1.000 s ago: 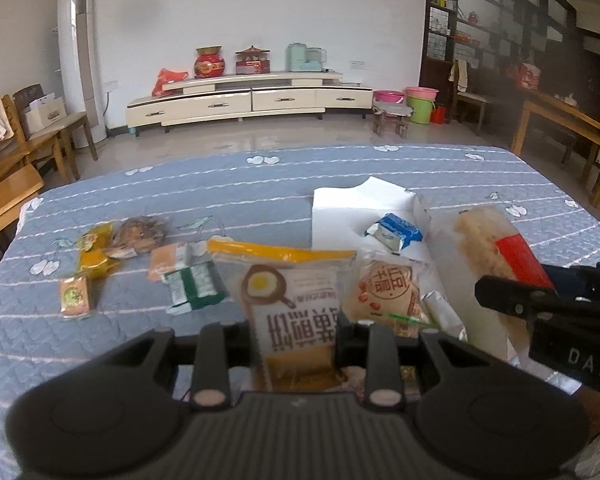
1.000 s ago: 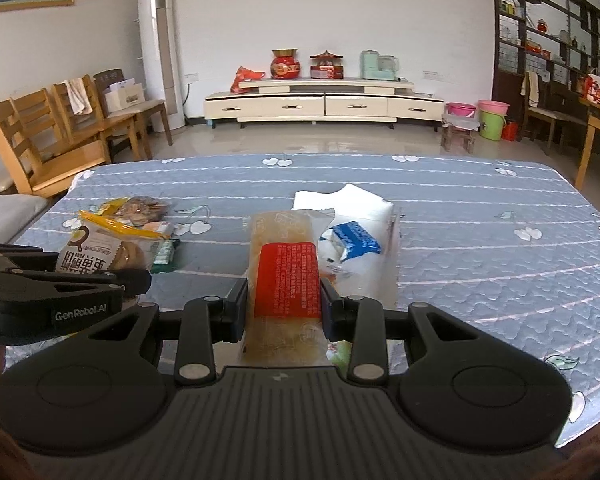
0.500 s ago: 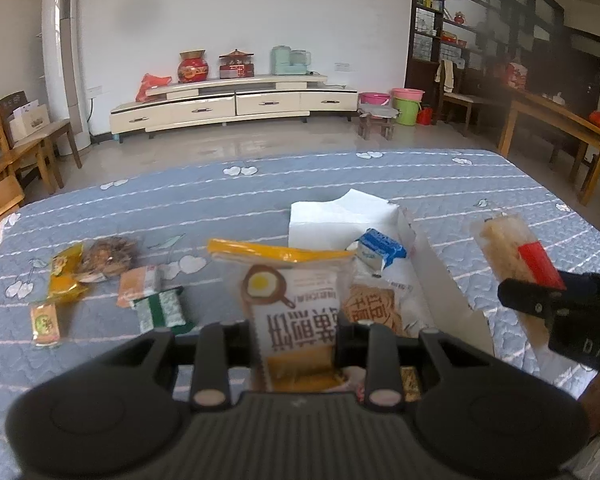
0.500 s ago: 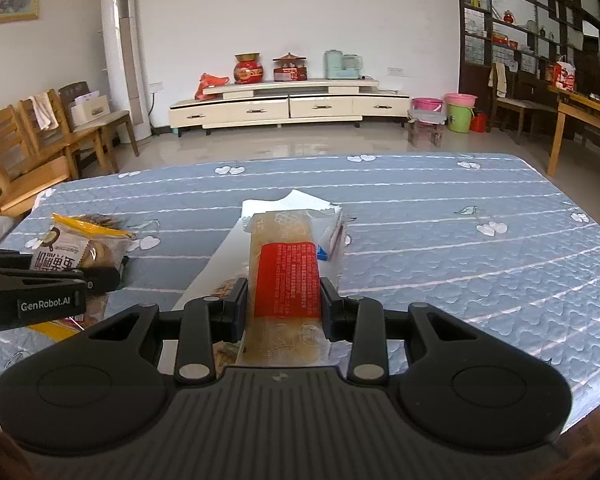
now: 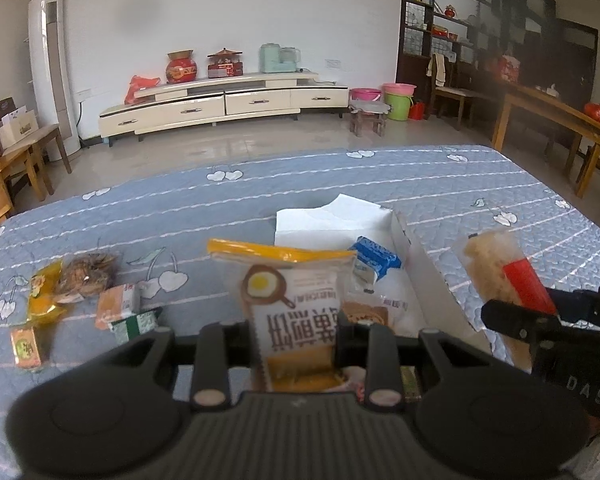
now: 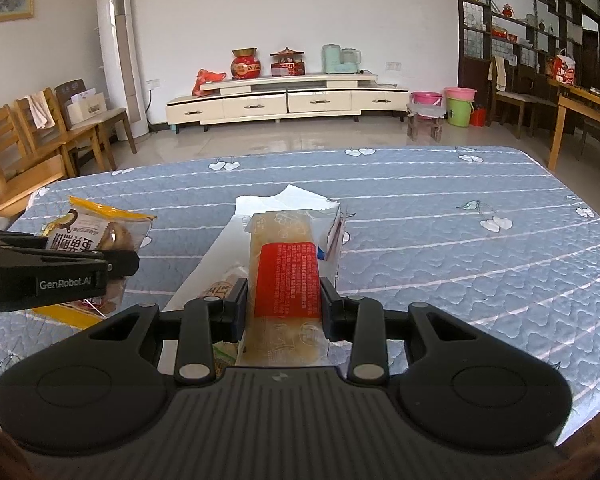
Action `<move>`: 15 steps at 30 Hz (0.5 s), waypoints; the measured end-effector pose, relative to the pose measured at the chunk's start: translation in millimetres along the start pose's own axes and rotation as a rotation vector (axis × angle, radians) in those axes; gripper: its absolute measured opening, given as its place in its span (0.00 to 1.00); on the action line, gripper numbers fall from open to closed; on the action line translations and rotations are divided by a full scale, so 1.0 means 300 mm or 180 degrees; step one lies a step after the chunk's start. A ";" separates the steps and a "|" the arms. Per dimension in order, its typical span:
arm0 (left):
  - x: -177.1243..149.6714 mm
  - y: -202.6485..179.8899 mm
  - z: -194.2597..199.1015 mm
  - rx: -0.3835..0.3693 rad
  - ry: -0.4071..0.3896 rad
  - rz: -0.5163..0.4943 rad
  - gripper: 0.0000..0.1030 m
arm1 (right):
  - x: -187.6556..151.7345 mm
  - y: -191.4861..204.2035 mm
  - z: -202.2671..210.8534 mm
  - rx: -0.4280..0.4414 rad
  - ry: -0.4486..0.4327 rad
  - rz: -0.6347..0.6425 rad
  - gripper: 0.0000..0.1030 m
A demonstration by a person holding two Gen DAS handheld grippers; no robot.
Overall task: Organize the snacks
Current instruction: 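Carry the bread bag and red-label pack over the white box with both grippers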
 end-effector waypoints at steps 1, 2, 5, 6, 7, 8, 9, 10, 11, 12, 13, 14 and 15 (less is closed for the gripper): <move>0.003 -0.002 -0.007 -0.0002 0.0002 -0.0013 0.29 | -0.006 -0.009 0.008 0.0002 0.0000 0.0000 0.42; 0.006 -0.004 -0.012 -0.0002 0.0004 -0.0021 0.29 | -0.011 -0.014 0.011 0.0004 -0.0001 0.0000 0.42; 0.014 -0.006 -0.030 0.0004 0.0012 -0.0044 0.29 | -0.012 -0.013 0.008 0.0011 0.0002 -0.0006 0.42; 0.018 -0.007 -0.038 -0.0001 0.0016 -0.0049 0.29 | -0.011 -0.011 0.003 0.0011 0.0005 -0.0008 0.42; 0.022 -0.007 -0.042 -0.0001 0.0014 -0.0057 0.29 | -0.011 -0.011 0.000 0.0012 0.0009 -0.0013 0.42; 0.024 -0.007 -0.046 0.0002 0.0013 -0.0067 0.29 | -0.010 -0.010 -0.006 0.0013 0.0013 -0.0021 0.42; 0.030 -0.007 -0.054 0.0007 0.0014 -0.0079 0.29 | -0.009 -0.009 -0.011 0.0012 0.0015 -0.0028 0.42; 0.035 -0.007 -0.060 0.0010 0.0017 -0.0085 0.29 | -0.009 -0.009 -0.016 0.0010 0.0018 -0.0031 0.42; 0.039 -0.006 -0.066 0.0009 0.0018 -0.0089 0.29 | -0.008 -0.009 -0.021 0.0009 0.0022 -0.0035 0.42; 0.043 -0.005 -0.074 0.0012 0.0019 -0.0097 0.29 | -0.007 -0.008 -0.028 0.0009 0.0025 -0.0043 0.42; 0.047 -0.004 -0.083 0.0013 0.0019 -0.0107 0.29 | -0.007 -0.009 -0.030 0.0006 0.0027 -0.0048 0.42; 0.051 -0.004 -0.092 0.0014 0.0024 -0.0113 0.29 | -0.007 -0.009 -0.037 0.0003 0.0031 -0.0052 0.42; 0.056 -0.001 -0.102 0.0011 0.0031 -0.0113 0.29 | -0.008 -0.011 -0.041 0.0001 0.0034 -0.0058 0.42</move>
Point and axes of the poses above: each gripper's, at about its wrist camera, not at the fingertips, and z roughly against the way its jaws point, y to its left, x to its top, the point moved 8 cm from there along -z, roughly the way its jaws point, and after that the axes turned 6 degrees about -y, right-handed, at the moved point
